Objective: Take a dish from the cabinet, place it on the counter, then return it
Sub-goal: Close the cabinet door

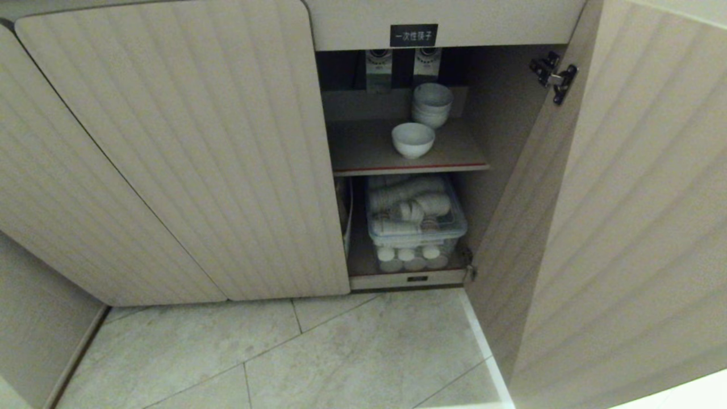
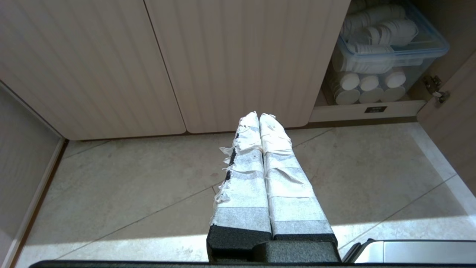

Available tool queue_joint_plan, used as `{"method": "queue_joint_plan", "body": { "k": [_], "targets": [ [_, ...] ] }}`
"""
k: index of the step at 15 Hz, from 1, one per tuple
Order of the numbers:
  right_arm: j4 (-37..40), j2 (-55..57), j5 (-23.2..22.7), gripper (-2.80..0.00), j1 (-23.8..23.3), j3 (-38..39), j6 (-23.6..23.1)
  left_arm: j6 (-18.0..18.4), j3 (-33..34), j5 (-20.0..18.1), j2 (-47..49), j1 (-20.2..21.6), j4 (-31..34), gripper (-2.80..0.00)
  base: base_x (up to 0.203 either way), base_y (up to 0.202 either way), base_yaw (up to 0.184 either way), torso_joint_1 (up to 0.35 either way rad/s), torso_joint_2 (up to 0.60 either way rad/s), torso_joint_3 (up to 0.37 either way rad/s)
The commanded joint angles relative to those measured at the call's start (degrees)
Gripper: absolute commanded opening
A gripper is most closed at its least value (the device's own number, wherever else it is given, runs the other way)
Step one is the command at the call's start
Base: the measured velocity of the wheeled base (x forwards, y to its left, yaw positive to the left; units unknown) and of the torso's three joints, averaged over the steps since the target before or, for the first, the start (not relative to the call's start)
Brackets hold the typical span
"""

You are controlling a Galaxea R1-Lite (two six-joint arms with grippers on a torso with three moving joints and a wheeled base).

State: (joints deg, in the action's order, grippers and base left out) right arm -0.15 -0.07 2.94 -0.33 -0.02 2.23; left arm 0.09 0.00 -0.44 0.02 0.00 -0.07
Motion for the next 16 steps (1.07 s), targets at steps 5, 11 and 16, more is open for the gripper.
{"method": "queue_joint_plan", "body": {
  "k": [5,11,16],
  "targets": [
    [-0.1,0.1,0.1,-2.80,0.0,0.0,0.8,-0.1,0.0,0.0,0.0,0.0,-0.1,-2.80,0.000,0.000,0.000,0.000,0.00,0.000],
    [-0.2,0.1,0.1,-2.80,0.0,0.0,1.0,-0.1,0.0,0.0,0.0,0.0,-0.1,-2.80,0.000,0.000,0.000,0.000,0.00,0.000],
    [-0.2,0.1,0.1,-2.80,0.0,0.0,1.0,-0.1,0.0,0.0,0.0,0.0,-0.1,-2.80,-0.019,0.000,0.000,0.002,0.00,0.000]
  ]
}}
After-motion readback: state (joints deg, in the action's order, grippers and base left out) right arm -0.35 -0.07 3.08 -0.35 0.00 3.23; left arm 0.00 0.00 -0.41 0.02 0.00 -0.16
